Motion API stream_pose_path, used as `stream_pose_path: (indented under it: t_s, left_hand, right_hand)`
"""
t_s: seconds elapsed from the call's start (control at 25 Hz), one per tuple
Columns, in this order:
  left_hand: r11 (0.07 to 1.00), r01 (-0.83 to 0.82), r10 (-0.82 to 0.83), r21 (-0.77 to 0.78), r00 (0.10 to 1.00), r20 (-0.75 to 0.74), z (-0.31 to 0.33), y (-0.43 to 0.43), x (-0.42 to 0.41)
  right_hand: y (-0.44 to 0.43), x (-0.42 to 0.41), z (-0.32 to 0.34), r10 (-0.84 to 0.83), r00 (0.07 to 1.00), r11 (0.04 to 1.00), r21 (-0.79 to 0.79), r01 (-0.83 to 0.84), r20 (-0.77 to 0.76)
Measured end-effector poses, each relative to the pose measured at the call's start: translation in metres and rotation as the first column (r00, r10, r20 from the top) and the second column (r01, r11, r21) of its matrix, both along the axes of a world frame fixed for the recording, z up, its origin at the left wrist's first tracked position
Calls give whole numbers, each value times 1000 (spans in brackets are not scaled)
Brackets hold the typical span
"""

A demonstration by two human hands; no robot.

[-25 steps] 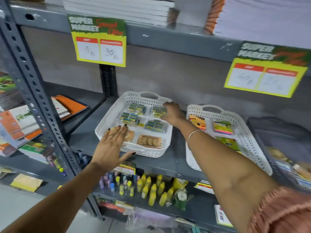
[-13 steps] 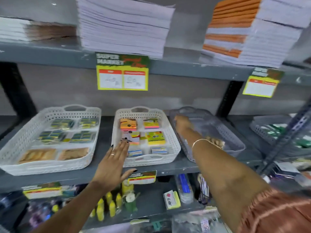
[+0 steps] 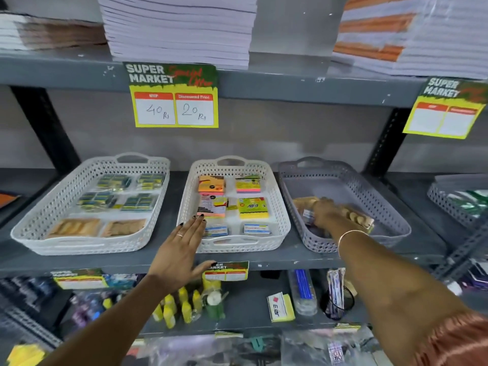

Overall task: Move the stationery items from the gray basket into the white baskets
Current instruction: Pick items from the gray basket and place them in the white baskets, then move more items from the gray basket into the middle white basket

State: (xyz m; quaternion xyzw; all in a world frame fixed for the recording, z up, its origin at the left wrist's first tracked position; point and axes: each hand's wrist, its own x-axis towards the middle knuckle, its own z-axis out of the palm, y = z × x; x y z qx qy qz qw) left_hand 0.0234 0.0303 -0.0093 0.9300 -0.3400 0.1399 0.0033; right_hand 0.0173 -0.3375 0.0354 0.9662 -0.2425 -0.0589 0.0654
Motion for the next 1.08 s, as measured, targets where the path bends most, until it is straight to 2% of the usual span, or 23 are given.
stream_pose_path:
  t_s: [0.08,0.2,0.32,0.4,0.48,0.6,1.08]
  left_hand:
    - [1000,-3,3,-3,1000,-1,1,-1,0]
    - [1000,-6,6,-14,1000,9,1,0,-2]
    - [1000,-8,8,-17,1000,-1,0,0,-2]
    - [1000,-2,2,-13,1000,0,0,1,-1]
    - [1000,2,-2,-13,1000,-10,-2,1,0]
    - [1000,2,-2,-14,1000,-14,-3,1,0]
    - [1000,-7,7,7,1000,-15,-2,0,-1]
  right_hand:
    - [-1,-1,11,-48,999,997,53,47,14]
    - [13,14,41,-74,984,993,104,57,161]
    - [57,33,57,48,968,977,191,-97,246]
    - [99,40,51,178,947,924,285,-254,268]
    - [138,43,34,297,925,854,367,-369,238]
    - [175,45,4,370,912,782,472,-408,176]
    - [188,45,-12,384,881,717,512,-473,276]
